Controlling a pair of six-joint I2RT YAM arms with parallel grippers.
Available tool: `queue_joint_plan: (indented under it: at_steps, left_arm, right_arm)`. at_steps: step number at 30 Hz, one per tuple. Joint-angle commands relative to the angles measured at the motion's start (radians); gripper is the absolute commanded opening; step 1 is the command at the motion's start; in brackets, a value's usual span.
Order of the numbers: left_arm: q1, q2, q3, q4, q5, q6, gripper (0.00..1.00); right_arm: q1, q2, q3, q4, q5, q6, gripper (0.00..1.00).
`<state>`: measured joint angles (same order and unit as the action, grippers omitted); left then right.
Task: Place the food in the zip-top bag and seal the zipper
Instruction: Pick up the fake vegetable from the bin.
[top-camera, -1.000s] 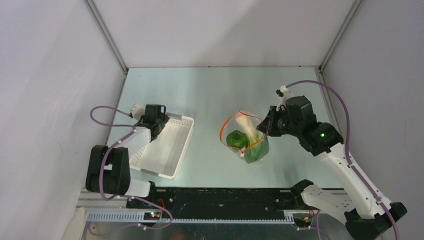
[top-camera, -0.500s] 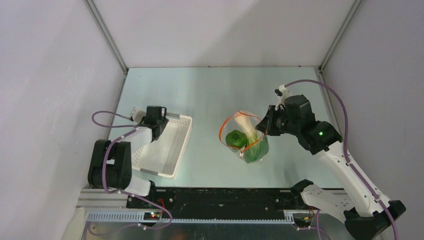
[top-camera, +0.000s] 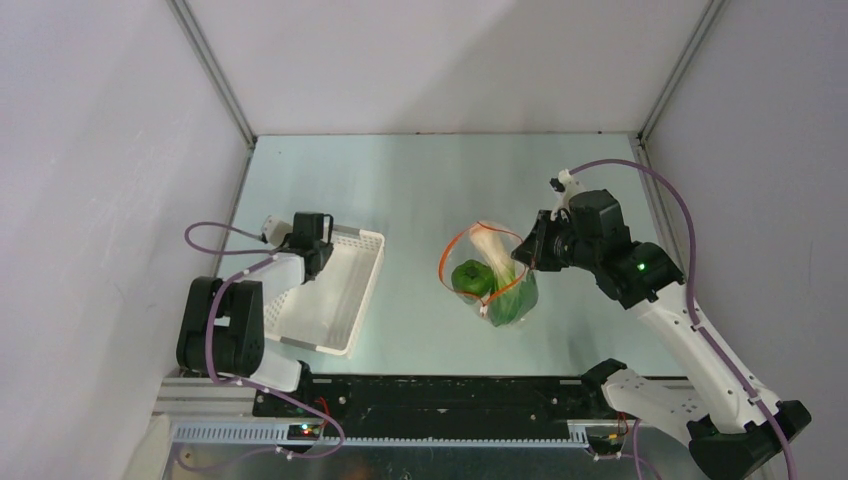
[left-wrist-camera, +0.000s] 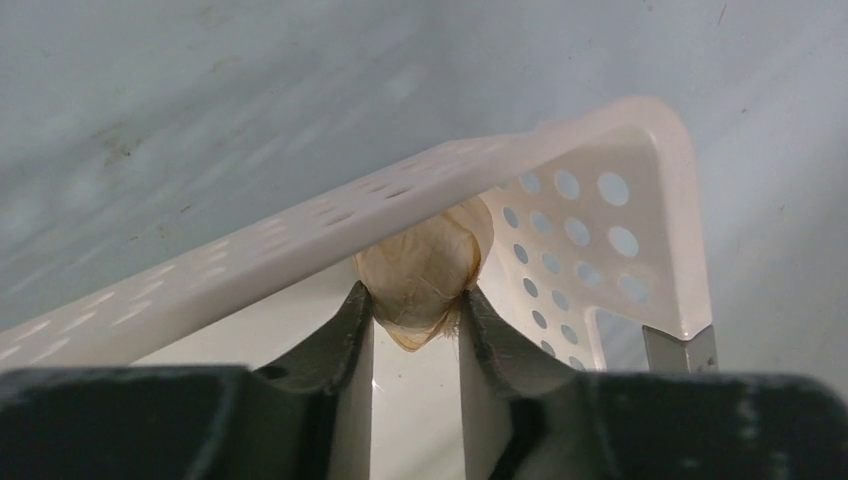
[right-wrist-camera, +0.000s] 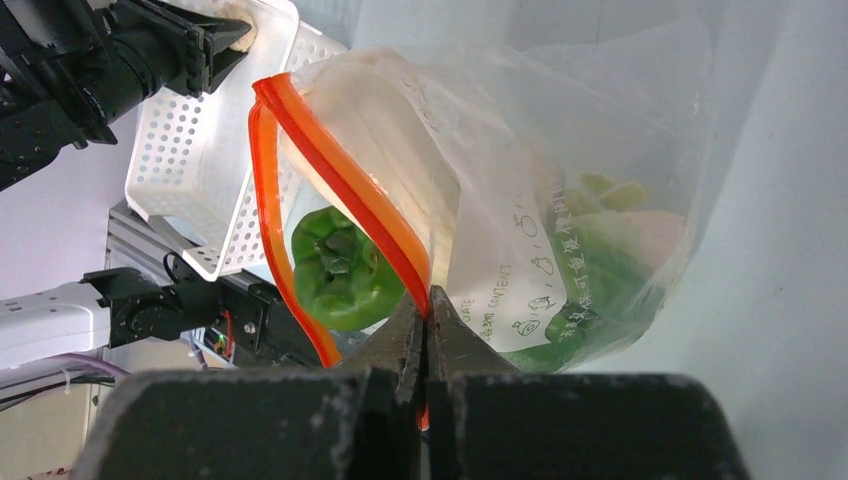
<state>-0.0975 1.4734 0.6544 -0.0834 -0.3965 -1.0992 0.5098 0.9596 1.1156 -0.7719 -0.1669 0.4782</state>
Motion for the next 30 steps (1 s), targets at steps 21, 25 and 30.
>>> queue_joint_plan:
  at_steps: [21, 25, 30]
  left_arm:
    - [-0.093, -0.290, -0.025, -0.197, 0.074, 0.029, 0.00]
    - [-0.160, -0.438, 0.011, -0.313, 0.016, 0.050, 0.00]
    - [-0.241, -0.625, 0.088, -0.335, 0.094, 0.197, 0.00]
  right_arm:
    - [-0.010, -0.014, -0.003, 0.060, -0.022, 0.003, 0.00]
    - [-0.013, -0.010, -0.003, 0.062, -0.024, -0.011, 0.00]
    - [-0.019, 0.009, -0.004, 0.062, -0.036, -0.030, 0.00]
